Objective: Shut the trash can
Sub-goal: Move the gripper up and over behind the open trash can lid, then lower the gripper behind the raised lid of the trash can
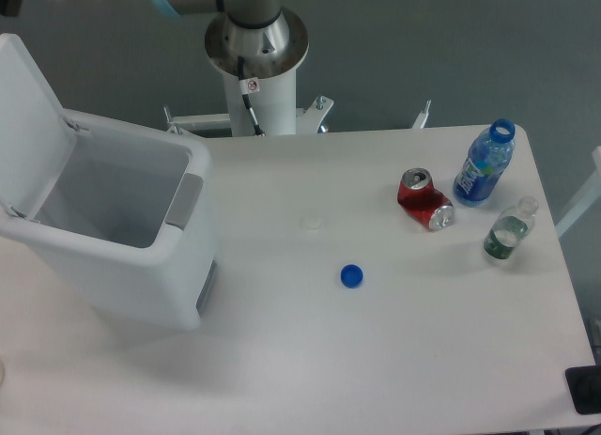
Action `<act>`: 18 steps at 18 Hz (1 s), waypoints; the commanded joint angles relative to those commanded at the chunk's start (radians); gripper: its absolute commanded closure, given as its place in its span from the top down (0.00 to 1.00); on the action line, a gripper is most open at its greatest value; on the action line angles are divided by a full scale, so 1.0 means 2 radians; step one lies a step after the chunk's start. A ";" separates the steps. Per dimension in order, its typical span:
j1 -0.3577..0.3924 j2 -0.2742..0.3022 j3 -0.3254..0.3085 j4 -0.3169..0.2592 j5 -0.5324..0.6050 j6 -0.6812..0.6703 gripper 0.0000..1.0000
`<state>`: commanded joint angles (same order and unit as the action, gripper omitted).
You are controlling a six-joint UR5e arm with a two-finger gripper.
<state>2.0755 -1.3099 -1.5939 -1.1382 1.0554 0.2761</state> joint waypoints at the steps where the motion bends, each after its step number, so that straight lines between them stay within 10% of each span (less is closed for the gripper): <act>1: -0.004 -0.008 0.004 0.000 0.000 0.000 0.00; 8: -0.038 -0.067 0.038 0.002 0.003 -0.002 0.00; 18: -0.047 -0.073 0.041 0.002 0.020 -0.005 0.00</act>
<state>1.9819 -1.4557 -1.5125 -1.1351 1.0951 0.2654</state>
